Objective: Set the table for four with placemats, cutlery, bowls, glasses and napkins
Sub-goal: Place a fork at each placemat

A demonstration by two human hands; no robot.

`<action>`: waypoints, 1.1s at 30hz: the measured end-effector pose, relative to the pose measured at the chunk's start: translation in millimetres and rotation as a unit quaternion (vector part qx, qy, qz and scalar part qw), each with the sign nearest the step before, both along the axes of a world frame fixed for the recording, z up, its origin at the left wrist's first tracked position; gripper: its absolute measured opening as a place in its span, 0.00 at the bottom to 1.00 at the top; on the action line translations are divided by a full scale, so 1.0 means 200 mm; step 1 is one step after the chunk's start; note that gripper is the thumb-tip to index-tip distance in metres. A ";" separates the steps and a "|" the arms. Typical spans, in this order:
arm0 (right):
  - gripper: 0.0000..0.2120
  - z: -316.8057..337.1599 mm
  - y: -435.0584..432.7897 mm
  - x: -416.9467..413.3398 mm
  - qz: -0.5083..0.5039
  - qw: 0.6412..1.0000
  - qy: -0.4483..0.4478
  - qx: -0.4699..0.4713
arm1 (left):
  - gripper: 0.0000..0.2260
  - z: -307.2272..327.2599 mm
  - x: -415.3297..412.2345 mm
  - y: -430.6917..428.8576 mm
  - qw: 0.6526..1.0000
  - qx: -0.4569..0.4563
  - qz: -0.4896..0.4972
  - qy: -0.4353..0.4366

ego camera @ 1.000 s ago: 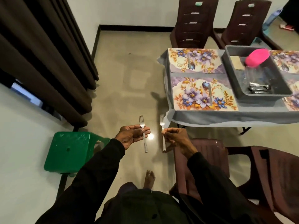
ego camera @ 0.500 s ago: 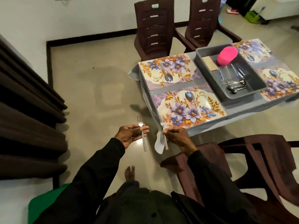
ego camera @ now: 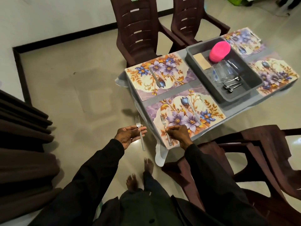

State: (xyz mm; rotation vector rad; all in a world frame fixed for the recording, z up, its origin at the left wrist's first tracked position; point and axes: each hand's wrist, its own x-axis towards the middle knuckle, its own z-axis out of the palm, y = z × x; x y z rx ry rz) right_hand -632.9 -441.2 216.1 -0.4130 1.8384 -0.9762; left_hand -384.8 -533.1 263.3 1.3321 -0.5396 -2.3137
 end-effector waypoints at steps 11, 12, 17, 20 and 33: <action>0.02 -0.30 -0.24 -0.05 0.144 0.973 0.166 0.067 | 0.17 -0.12 0.07 -0.11 0.996 0.038 0.078 -0.039; 0.03 -0.31 -0.24 -0.05 0.143 0.973 0.170 0.066 | 0.16 -0.13 0.08 -0.11 0.995 0.039 0.082 -0.037; 0.08 -0.35 -0.26 -0.04 0.140 0.968 0.198 0.059 | 0.14 -0.14 0.10 -0.12 0.994 0.042 0.094 -0.045; 0.08 -0.35 -0.27 -0.03 0.139 0.968 0.198 0.065 | 0.14 -0.14 0.10 -0.13 0.993 0.040 0.099 -0.044; 0.05 -0.32 -0.33 -0.03 0.110 0.959 0.256 0.045 | 0.17 -0.12 0.17 -0.32 0.995 0.025 0.090 -0.023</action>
